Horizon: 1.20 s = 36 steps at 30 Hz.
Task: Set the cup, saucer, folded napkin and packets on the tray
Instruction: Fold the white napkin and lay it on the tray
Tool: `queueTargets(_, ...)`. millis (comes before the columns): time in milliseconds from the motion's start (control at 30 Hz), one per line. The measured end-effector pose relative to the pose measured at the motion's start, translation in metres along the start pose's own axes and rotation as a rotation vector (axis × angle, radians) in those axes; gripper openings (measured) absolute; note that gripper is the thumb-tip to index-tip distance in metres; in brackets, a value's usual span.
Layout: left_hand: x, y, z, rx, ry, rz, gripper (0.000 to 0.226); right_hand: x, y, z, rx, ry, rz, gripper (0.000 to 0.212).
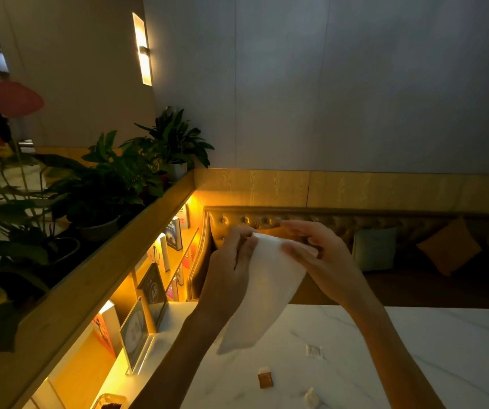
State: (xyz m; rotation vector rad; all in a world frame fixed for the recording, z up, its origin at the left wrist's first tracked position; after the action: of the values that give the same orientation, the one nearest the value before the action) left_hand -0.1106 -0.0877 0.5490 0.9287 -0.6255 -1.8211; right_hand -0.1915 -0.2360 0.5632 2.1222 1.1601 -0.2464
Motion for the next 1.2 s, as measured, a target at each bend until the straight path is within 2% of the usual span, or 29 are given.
queueTargets(67, 0.003, -0.001, 0.001, -0.008, -0.01, -0.012, 0.023, 0.013, 0.006, -0.01, -0.016, -0.073, -0.04, 0.053)
queueTargets(200, -0.002, -0.007, -0.008, -0.092, -0.031, 0.029, 0.024, 0.033, 0.018, -0.019, -0.024, -0.111, -0.056, 0.029)
queueTargets(300, 0.001, -0.019, -0.021, -0.198, -0.193, -0.015, 0.042, 0.036, 0.022, -0.018, -0.032, -0.114, -0.027, 0.023)
queueTargets(367, 0.005, -0.031, -0.03, -0.238, -0.184, -0.092, 0.047, 0.036, 0.024, -0.015, -0.04, -0.138, -0.02, 0.023)
queueTargets(467, 0.011, -0.048, -0.039, -0.237, -0.034, -0.22, 0.034, 0.037, 0.028, -0.014, -0.059, -0.188, -0.017, 0.023)
queueTargets(600, 0.012, -0.055, -0.046, -0.285, 0.014, -0.254, 0.03, 0.041, 0.029, -0.018, -0.081, -0.187, -0.029, 0.023)
queueTargets(967, 0.028, -0.059, -0.05, -0.375, -0.129, -0.374, 0.026, 0.03, 0.027, -0.023, -0.148, -0.248, 0.01, 0.016)
queueTargets(1067, 0.039, -0.063, -0.048, -0.359, -0.22, -0.439, 0.022, 0.029, 0.027, -0.022, -0.156, -0.272, 0.003, 0.016)
queueTargets(1200, 0.047, -0.069, -0.045, -0.325, -0.264, -0.518, 0.028, 0.03, 0.026, -0.022, -0.165, -0.269, -0.034, 0.017)
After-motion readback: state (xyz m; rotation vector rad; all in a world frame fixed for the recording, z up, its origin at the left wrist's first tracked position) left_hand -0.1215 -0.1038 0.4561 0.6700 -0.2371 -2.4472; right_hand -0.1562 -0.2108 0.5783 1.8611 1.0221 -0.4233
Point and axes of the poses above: each hand's wrist, its own y-axis towards the middle knuckle, its own x-axis out of the palm, z = x × y, the point moved 10 cm from there along y, towards the middle knuckle, and after that the axes turned 9 degrees about x, right-handed, at the moved point
